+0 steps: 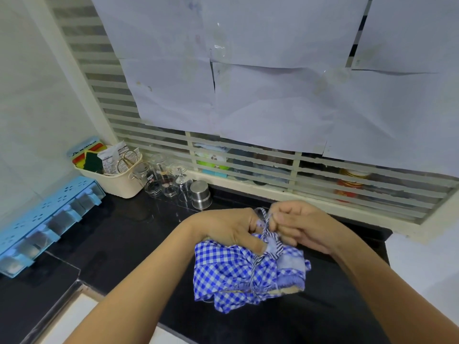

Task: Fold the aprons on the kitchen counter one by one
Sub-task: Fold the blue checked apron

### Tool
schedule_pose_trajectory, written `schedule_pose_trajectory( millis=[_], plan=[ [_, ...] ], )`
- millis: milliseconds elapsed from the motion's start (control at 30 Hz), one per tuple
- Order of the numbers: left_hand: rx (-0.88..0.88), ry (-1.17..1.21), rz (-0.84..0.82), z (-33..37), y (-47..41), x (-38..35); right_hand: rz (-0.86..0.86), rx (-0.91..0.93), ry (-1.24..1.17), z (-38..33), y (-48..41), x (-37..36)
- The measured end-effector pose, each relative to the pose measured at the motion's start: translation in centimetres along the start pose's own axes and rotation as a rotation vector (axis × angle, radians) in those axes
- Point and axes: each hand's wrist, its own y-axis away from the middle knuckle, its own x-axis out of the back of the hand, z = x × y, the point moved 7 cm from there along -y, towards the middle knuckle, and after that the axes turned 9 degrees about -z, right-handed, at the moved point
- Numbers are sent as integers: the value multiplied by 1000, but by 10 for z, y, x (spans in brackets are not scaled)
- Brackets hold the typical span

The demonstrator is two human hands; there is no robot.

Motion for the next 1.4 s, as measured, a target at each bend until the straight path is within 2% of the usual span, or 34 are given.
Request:
schedule_pose_trajectory(
  millis=[100, 167, 233, 367, 467, 567, 600, 667, 733, 833, 900, 1000, 1100, 1167, 1267, 1400],
  plan=[
    [-60, 127, 107, 2, 3, 11, 267, 12, -69, 13, -5, 8],
    [-115, 267, 118, -1, 8, 11, 447, 41, -214, 20, 3, 6],
    [-121, 425, 65, -9, 9, 3, 435, 33, -259, 28, -1, 2],
    [-112, 819, -103, -29, 6, -24, 445, 102, -198, 25, 2, 29],
    [-189, 1015, -80, -38, 4, -35, 408, 118, -248, 13, -1, 37],
    [-231, 1186, 9, -35, -1, -45, 276, 231, -516, 0, -16, 28],
    [-230, 1262, 41, -36, -5, -48, 355, 208, -552, 3, -16, 32],
    [-220, 1326, 67, -37, -8, -50, 679, 133, -385, 4, -3, 46],
    [-161, 1289, 124, -41, -2, -43, 770, 196, -393, -2, 5, 50],
    [-103, 1302, 246, -47, 9, -29, 858, 308, -179, -28, 15, 52],
    [-82, 1387, 366, -48, 10, -22, 851, 399, -62, -46, 21, 44],
    [-91, 1638, 511, -44, 3, -19, 838, 508, 131, -70, 23, 33],
    [-61, 1697, 486, -30, -2, -21, 863, 561, 315, -91, 24, 22],
    [-126, 1733, 453, -17, -3, -13, 852, 594, 339, -101, 25, 17],
    [-294, 1710, 472, 7, 1, 17, 763, 622, 298, -110, 21, 8],
    [-442, 1490, 468, 43, 6, 55, 480, 614, 219, -114, 0, -12]
  ],
)
